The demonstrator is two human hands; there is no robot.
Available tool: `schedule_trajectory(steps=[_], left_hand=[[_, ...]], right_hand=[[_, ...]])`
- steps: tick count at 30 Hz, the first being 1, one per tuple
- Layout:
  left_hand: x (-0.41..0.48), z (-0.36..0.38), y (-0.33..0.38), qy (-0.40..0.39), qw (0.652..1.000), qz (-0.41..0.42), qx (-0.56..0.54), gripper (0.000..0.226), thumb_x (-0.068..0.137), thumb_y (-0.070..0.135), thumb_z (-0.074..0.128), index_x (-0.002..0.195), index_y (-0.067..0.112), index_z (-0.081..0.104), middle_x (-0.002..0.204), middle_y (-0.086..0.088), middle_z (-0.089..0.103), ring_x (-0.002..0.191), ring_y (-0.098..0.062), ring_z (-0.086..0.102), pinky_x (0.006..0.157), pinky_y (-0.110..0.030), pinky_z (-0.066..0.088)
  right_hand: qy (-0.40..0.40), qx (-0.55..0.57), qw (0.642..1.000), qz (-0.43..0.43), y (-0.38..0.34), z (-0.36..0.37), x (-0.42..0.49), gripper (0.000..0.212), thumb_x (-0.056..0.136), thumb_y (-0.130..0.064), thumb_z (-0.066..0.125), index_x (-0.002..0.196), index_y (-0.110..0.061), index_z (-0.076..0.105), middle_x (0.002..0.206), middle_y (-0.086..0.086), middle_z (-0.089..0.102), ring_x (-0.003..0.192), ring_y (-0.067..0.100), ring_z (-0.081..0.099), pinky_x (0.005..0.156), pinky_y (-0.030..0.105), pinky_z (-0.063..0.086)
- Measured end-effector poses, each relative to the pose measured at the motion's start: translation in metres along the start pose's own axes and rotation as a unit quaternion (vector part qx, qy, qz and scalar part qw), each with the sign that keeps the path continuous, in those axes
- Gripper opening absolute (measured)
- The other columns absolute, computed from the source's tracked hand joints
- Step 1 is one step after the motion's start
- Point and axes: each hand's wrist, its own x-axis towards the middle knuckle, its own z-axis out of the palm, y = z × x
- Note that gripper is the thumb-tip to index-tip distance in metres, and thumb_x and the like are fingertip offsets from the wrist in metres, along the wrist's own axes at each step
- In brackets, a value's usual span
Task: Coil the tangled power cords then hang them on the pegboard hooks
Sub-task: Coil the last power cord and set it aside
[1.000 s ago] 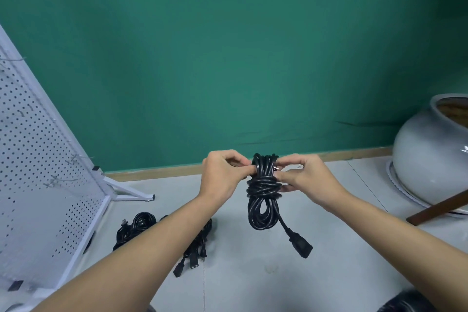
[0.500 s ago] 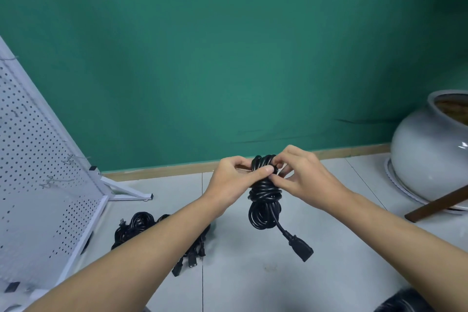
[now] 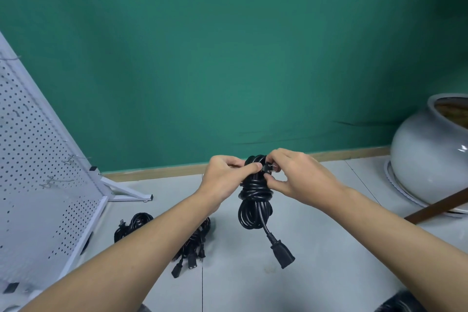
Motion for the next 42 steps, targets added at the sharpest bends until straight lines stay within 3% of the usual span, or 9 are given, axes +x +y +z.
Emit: schedule_trajectory(steps=[4,10,16,20,25,29,34,39,42], left_hand=[[-0.002,-0.001,0.0,0.028,0.999,0.011,0.034,0.031,0.076,0.039,0.088,0.075,0.011,0.074,0.064,0.008,0.069,0.062,-0.009,0.061,0.07,-0.028,0.049],[-0.003,0.004,-0.005,0.023,0.999,0.004,0.043,0.024,0.088,0.037,0.079,0.094,0.014,0.074,0.09,0.0,0.078,0.085,-0.015,0.076,0.087,-0.037,0.061],[0.002,0.007,0.003,0.051,0.998,-0.011,0.045,0.012,0.095,0.025,0.073,0.085,0.021,0.067,0.083,0.004,0.075,0.083,-0.018,0.076,0.082,-0.035,0.062],[0.009,0.011,0.002,0.059,0.997,-0.025,0.042,0.013,0.095,0.022,0.07,0.082,0.019,0.069,0.086,-0.004,0.077,0.089,-0.028,0.075,0.086,-0.045,0.061],[0.014,0.0,0.003,0.03,0.998,-0.046,-0.001,0.018,0.095,0.016,0.071,0.077,0.014,0.07,0.076,-0.005,0.074,0.077,-0.025,0.072,0.085,-0.045,0.061],[0.019,-0.005,0.002,0.052,0.998,-0.041,-0.02,0.01,0.092,0.022,0.075,0.085,0.015,0.073,0.083,-0.01,0.079,0.087,-0.03,0.076,0.089,-0.049,0.061],[0.018,-0.011,-0.009,0.033,0.997,-0.046,-0.045,0.014,0.093,0.021,0.077,0.1,0.01,0.071,0.086,-0.007,0.078,0.08,-0.022,0.074,0.081,-0.037,0.06],[0.017,-0.023,-0.014,0.049,0.995,-0.021,-0.08,0.011,0.092,0.02,0.078,0.097,0.01,0.076,0.091,-0.006,0.08,0.087,-0.021,0.076,0.087,-0.039,0.061],[0.018,-0.028,-0.014,0.082,0.993,-0.002,-0.083,0.014,0.09,0.025,0.08,0.096,0.013,0.079,0.088,-0.002,0.08,0.085,-0.019,0.076,0.09,-0.043,0.062]], right_hand=[[-0.032,-0.02,0.999,0.008,-0.004,0.003,0.005,0.029,0.098,-0.043,0.061,0.101,-0.014,0.057,0.09,-0.001,0.062,0.08,0.027,0.061,0.07,0.042,0.052],[-0.015,0.014,1.0,-0.003,-0.009,0.013,0.007,0.025,0.092,-0.038,0.065,0.101,-0.015,0.068,0.082,-0.001,0.061,0.071,0.025,0.062,0.064,0.043,0.054],[0.034,0.026,0.999,-0.016,-0.015,0.017,0.011,0.041,0.08,-0.047,0.05,0.085,-0.011,0.069,0.072,-0.001,0.057,0.06,0.026,0.057,0.055,0.041,0.052],[0.073,0.016,0.995,-0.059,-0.026,0.013,0.009,0.035,0.079,-0.039,0.054,0.077,-0.007,0.067,0.067,0.001,0.054,0.057,0.026,0.052,0.048,0.038,0.048],[0.106,0.014,0.992,-0.07,-0.028,0.013,0.004,0.024,0.081,-0.03,0.059,0.079,-0.007,0.063,0.07,0.0,0.051,0.061,0.025,0.049,0.05,0.039,0.047],[0.127,0.031,0.991,-0.04,-0.032,0.019,0.005,0.021,0.084,-0.033,0.061,0.082,-0.012,0.057,0.074,-0.003,0.05,0.067,0.022,0.049,0.054,0.04,0.048],[0.09,0.09,0.991,0.041,-0.035,0.034,0.001,0.012,0.086,-0.036,0.058,0.085,-0.025,0.054,0.078,-0.012,0.051,0.076,0.016,0.053,0.064,0.041,0.051],[0.083,0.196,0.969,0.128,-0.041,0.042,0.007,0.007,0.091,-0.024,0.07,0.085,-0.023,0.065,0.085,-0.012,0.064,0.086,0.006,0.062,0.073,0.026,0.051],[0.091,0.271,0.94,0.185,-0.054,0.04,0.014,0.016,0.089,-0.014,0.07,0.076,-0.018,0.061,0.08,-0.008,0.07,0.085,0.005,0.067,0.074,0.02,0.049]])
